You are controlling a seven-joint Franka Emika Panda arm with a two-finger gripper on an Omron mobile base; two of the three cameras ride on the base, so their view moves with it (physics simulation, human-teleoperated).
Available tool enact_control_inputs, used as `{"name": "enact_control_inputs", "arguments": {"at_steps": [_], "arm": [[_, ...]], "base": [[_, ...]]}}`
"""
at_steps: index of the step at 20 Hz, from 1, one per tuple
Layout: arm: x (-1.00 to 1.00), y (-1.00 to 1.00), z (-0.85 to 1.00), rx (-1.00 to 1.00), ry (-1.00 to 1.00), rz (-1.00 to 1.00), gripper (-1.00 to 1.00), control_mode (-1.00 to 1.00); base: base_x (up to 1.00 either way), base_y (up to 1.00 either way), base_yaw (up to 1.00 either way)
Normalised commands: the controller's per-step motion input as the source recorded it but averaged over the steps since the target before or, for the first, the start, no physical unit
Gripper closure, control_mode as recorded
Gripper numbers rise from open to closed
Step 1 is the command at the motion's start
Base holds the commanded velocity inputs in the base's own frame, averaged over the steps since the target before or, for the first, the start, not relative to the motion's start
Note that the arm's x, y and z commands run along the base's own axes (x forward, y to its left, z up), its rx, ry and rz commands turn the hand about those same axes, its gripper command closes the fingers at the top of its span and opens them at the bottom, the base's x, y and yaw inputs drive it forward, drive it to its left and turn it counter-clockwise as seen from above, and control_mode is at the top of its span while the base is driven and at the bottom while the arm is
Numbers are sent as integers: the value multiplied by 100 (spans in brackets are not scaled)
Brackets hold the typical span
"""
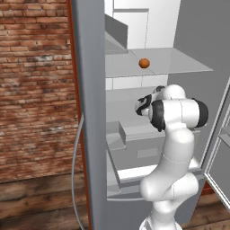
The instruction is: Pick the tangerine and apple from the fridge and place them inside the tupperware on the counter.
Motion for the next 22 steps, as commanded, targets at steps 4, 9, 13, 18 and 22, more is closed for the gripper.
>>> {"name": "enact_control_inputs", "arguments": {"at_steps": [4,9,13,18,22], "arm": [[2,-2,-9,0,0,0,100,-100],[0,0,-17,0,0,0,100,-100],[0,0,-10,-3,1,0,100,-100],[-18,0,-5,-1,-3,0,100,-100],[-79,0,1,0,-39,0,100,-100]], "base": [[0,0,0],[0,0,0],[0,0,0],[0,0,0],[0,0,0]]}}
